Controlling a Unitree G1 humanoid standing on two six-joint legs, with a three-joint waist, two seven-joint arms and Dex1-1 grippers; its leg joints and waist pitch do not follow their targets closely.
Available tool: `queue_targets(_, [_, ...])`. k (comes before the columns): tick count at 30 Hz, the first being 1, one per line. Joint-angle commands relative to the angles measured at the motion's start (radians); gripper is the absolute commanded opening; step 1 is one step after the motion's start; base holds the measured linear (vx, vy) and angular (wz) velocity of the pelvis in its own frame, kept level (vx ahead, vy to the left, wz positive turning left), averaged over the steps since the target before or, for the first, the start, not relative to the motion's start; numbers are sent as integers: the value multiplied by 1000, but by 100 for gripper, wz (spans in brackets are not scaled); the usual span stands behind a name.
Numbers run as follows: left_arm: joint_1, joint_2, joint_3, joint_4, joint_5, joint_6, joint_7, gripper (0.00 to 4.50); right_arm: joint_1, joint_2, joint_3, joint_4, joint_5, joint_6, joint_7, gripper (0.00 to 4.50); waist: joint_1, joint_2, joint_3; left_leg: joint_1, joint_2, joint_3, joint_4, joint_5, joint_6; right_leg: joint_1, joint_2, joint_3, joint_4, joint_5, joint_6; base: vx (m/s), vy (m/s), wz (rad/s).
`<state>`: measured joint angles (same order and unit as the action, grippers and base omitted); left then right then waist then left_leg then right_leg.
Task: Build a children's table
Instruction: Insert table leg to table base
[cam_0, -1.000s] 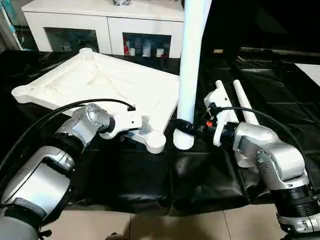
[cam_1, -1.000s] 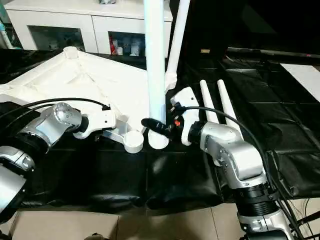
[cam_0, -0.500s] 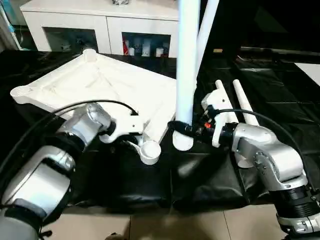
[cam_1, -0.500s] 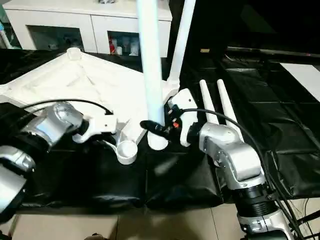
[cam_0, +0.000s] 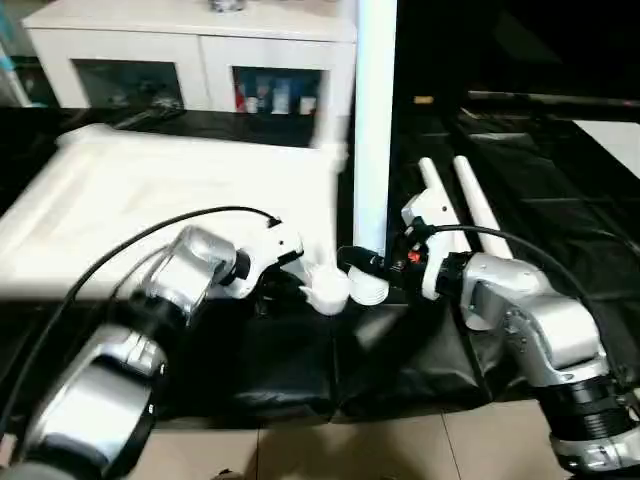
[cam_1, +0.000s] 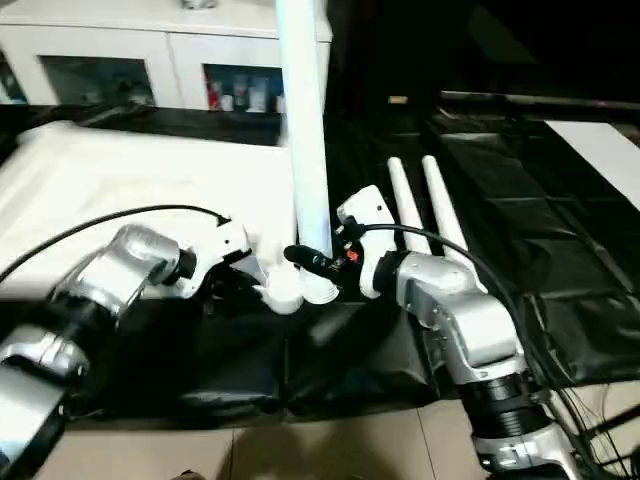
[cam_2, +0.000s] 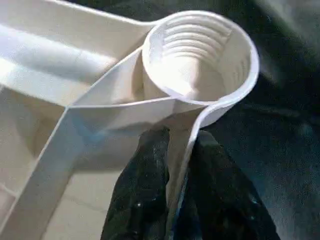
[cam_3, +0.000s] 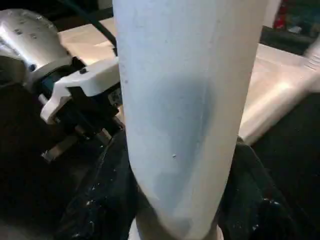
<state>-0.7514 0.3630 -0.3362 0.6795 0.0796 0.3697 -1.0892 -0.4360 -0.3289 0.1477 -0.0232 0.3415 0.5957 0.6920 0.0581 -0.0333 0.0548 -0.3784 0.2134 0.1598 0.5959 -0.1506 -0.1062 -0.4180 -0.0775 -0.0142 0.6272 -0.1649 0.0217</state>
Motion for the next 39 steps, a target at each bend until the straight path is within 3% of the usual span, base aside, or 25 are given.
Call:
queue_targets(1, [55,-13,29,-19,-22,-6,71,58,-15,6,-14,18,-17,-21,-27,186,9,7,-68,12,-4,7,-77,-355,-25,48,-33,12,-84,-307,-200,0,0,0])
queue_targets(8, [120,-13,-20,-93,36,-147,126,12,-39,75,-60,100,-52,-68,-165,186,5,7,-68,13,-2,8,-79,-364,-25,37,-32,14,-90,-328,-171,0,0,0])
queue_targets(12, [146,-17,-16,-136,50,-156,156,0,-37,91,-54,137,-91,-184,-179,186,2,6,-68,13,-1,9,-79,-368,-29,36,-31,15,-88,-310,-169,0,0,0])
queue_targets(16, [163,-11,-23,-149,58,-180,169,0,-47,133,-107,174,-57,-170,-224,186,3,5,-67,12,-3,10,-80,-360,-18,36,-30,15,-89,-320,-161,0,0,0])
queue_targets(18, [168,-12,-16,-156,51,-169,165,61,-50,141,-116,185,-51,-173,-232,186,1,4,-68,11,-3,10,-81,-355,-21,37,-30,15,-88,-309,-165,0,0,0])
queue_targets(21, [183,-10,4,-194,26,-130,147,61,-53,149,-119,189,-35,-182,-211,186,2,4,-69,10,-3,11,-81,-343,-20,39,-30,15,-85,-286,-172,0,0,0])
queue_targets(25, [182,-9,40,-195,9,-120,165,107,-51,149,-109,186,-29,-196,-182,186,2,5,-68,10,-3,12,-81,-339,-15,39,-30,15,-86,-286,-169,0,0,0])
queue_targets(29, [177,10,51,-201,-8,-116,140,112,-52,152,-111,184,-23,-185,-168,186,1,6,-68,9,-4,12,-82,-344,-16,38,-28,15,-87,-293,-167,0,0,0])
queue_targets(31, [180,32,53,-206,-15,-103,109,112,-55,150,-111,188,-26,-187,-164,186,0,11,-67,11,-4,10,-83,-354,-21,36,-28,15,-87,-303,-165,0,0,0])
queue_targets(39, [190,80,27,-195,-7,-140,52,112,-58,142,-109,198,-29,-200,-144,186,-1,9,-65,12,-2,10,-86,-375,-28,33,-29,16,-90,-329,-158,0,0,0])
